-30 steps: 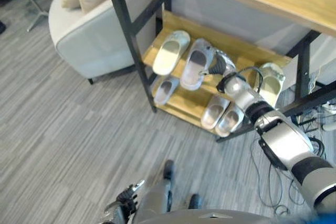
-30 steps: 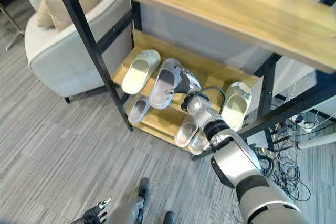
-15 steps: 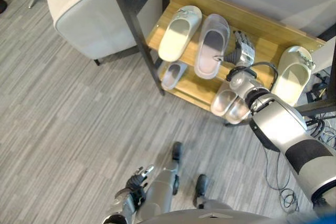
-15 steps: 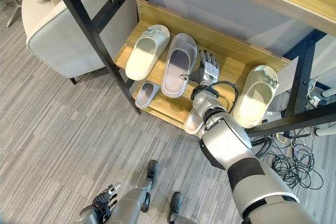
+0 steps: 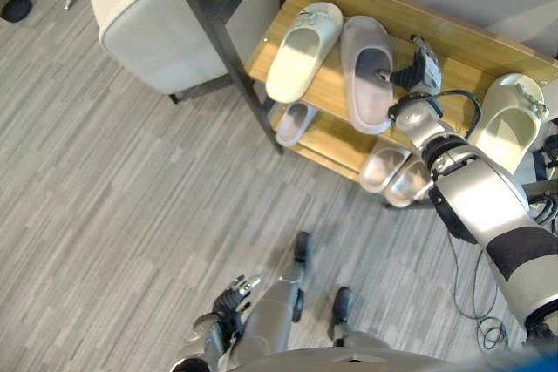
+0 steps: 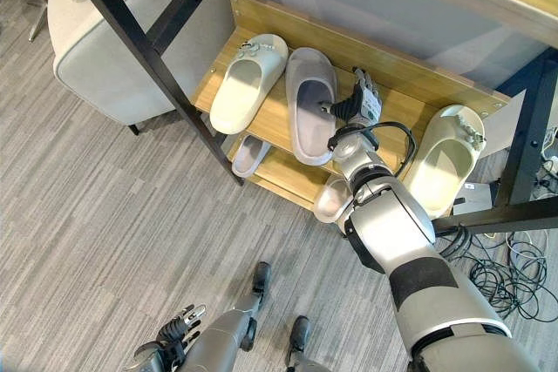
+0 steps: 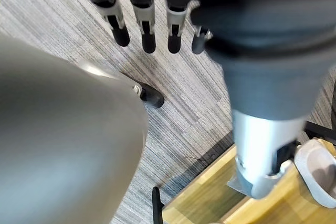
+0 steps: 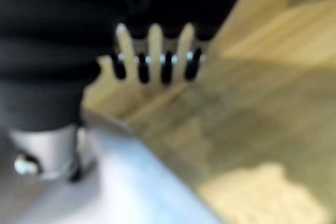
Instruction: Arrange the slippers neatly on the shoe rack.
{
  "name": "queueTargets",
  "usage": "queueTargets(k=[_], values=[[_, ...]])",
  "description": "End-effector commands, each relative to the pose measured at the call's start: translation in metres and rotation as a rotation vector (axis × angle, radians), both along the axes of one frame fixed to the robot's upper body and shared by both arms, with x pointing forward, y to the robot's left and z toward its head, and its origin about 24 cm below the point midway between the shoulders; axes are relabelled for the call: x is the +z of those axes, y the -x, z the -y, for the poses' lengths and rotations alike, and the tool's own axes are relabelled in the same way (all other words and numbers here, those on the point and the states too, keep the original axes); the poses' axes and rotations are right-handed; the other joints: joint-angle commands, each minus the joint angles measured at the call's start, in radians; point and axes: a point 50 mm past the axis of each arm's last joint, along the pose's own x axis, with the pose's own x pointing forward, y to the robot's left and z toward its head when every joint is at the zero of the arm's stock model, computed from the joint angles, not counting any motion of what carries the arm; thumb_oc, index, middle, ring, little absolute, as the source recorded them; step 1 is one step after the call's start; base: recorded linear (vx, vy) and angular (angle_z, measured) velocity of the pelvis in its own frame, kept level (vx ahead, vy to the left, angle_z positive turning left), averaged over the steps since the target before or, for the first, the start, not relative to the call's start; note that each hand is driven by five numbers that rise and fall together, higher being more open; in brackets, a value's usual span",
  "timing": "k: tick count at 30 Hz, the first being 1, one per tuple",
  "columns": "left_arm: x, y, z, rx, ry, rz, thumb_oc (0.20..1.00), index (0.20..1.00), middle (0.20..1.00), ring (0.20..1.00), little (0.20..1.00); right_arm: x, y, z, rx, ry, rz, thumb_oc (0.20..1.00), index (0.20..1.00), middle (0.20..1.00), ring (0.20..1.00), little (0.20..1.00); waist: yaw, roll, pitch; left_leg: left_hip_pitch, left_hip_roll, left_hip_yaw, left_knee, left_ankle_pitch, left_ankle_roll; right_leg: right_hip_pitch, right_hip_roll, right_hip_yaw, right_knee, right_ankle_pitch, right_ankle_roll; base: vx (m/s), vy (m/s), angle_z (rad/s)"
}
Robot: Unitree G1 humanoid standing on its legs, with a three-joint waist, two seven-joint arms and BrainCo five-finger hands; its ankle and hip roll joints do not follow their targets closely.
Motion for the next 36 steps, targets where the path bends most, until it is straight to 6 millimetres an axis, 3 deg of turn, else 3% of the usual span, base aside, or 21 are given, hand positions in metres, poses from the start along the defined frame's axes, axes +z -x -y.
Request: queueTargets(k=[1,7,13,16,22,25,26,27,28,29,32,33,36], values=[[-0.003,0.014,0.005,-0.101,0.005,-0.01,1.0,1.0,1.0,1.0,1.0,0.04,-0.003,0.019,0.017,-0.104,0.099,0.2,0.2,0.2,0.2,0.2,0.012,-0.007,0.037,0.076,-0.047,-0.009,-0.023,-0.04,0.025,0.125,-0.049,-0.029,0.002,-0.015,0.073,0.04,0.016,0.01],[-0.003,0.011,0.015,-0.094,0.036,-0.002,1.0,1.0,1.0,1.0,1.0,0.035,0.0,0.003,0.013,-0.073,0.209,0.2,0.2,0.2,0.2,0.2,-0.012,0.002,0.058,0.091,-0.041,0.007,-0.012,-0.051,0.027,0.141,-0.05,-0.018,0.002,-0.014,0.071,0.01,0.015,0.02],[0.0,-0.004,0.017,-0.018,0.069,0.017,1.0,1.0,1.0,1.0,1.0,0.011,0.015,-0.024,0.076,-0.195,0.377,0.2,0.2,0.2,0.2,0.2,-0.048,-0.001,0.075,0.106,-0.011,0.032,0.035,-0.084,0.033,0.143,-0.048,0.012,0.043,-0.014,0.07,-0.01,0.014,-0.03],[0.002,-0.009,0.016,0.016,0.059,0.033,1.0,1.0,1.0,1.0,1.0,0.002,0.03,-0.019,0.098,-0.241,0.436,0.2,0.2,0.2,0.2,0.2,-0.062,-0.005,0.077,0.115,0.001,0.041,0.057,-0.099,0.035,0.139,-0.047,0.024,0.068,-0.02,0.069,-0.02,0.022,-0.07],[-0.001,-0.004,0.017,0.022,0.062,0.016,1.0,1.0,1.0,1.0,1.0,-0.033,0.07,0.003,0.079,-0.24,0.458,0.2,0.2,0.2,0.2,0.2,-0.074,-0.007,0.066,0.146,0.013,0.051,0.074,-0.118,0.036,0.156,-0.044,0.028,0.077,-0.029,0.063,-0.01,0.007,-0.15],[-0.007,0.01,0.017,0.022,0.064,-0.042,1.0,1.0,1.0,1.0,1.0,-0.058,0.086,-0.004,0.111,-0.272,0.411,0.2,0.2,0.2,0.2,0.2,-0.08,-0.008,0.055,0.17,0.017,0.052,0.068,-0.121,0.038,0.168,-0.042,0.033,0.079,-0.033,0.059,0.0,-0.001,-0.12],[-0.004,-0.006,0.019,0.052,0.074,-0.027,1.0,1.0,1.0,1.0,1.0,-0.069,0.097,-0.013,0.166,-0.322,0.37,0.2,0.2,0.2,0.2,0.2,-0.088,-0.01,0.05,0.187,0.02,0.055,0.062,-0.123,0.038,0.172,-0.041,0.038,0.082,-0.035,0.057,0.02,0.02,-0.12],[-0.006,-0.002,0.017,0.061,0.073,-0.059,1.0,1.0,1.0,1.0,1.0,-0.082,0.097,-0.009,0.168,-0.354,0.287,0.2,0.2,0.2,0.2,0.2,-0.091,-0.01,0.044,0.203,0.022,0.055,0.055,-0.123,0.038,0.18,-0.041,0.039,0.082,-0.039,0.056,0.06,0.042,-0.07],[-0.011,0.009,0.019,0.048,0.071,-0.104,1.0,1.0,1.0,1.0,1.0,-0.098,0.104,-0.022,0.237,-0.442,0.206,0.2,0.2,0.2,0.2,0.2,-0.093,-0.008,0.029,0.228,0.023,0.059,0.047,-0.123,0.038,0.195,-0.04,0.045,0.083,-0.039,0.054,0.05,0.031,-0.11],[-0.011,0.009,0.018,0.048,0.071,-0.104,1.0,1.0,1.0,1.0,1.0,-0.098,0.105,-0.022,0.237,-0.442,0.205,0.2,0.2,0.2,0.2,0.2,-0.093,-0.009,0.03,0.229,0.023,0.06,0.046,-0.123,0.038,0.196,-0.04,0.045,0.083,-0.04,0.054,0.05,0.027,-0.21],[-0.016,0.021,0.024,0.031,0.056,-0.164,1.0,1.0,1.0,1.0,1.0,-0.123,0.121,-0.046,0.375,-0.483,0.053,0.2,0.2,0.2,0.2,0.2,-0.101,-0.018,0.01,0.27,0.026,0.06,0.034,-0.129,0.04,0.22,-0.038,0.054,0.085,-0.042,0.05,0.06,0.008,-0.13],[-0.018,0.024,0.023,0.033,0.039,-0.184,1.0,1.0,1.0,1.0,1.0,-0.138,0.137,-0.053,0.441,-0.511,-0.027,0.2,0.2,0.2,0.2,0.2,-0.106,-0.028,-0.006,0.29,0.027,0.058,0.036,-0.136,0.04,0.232,-0.037,0.058,0.093,-0.044,0.047,0.07,0.005,0.03],[-0.02,0.032,0.021,0.043,0.021,-0.213,1.0,1.0,1.0,1.0,1.0,-0.153,0.154,-0.053,0.447,-0.503,-0.089,0.2,0.2,0.2,0.2,0.2,-0.112,-0.037,-0.025,0.307,0.028,0.063,0.045,-0.149,0.039,0.245,-0.036,0.065,0.107,-0.044,0.047,0.08,0.022,0.03]])
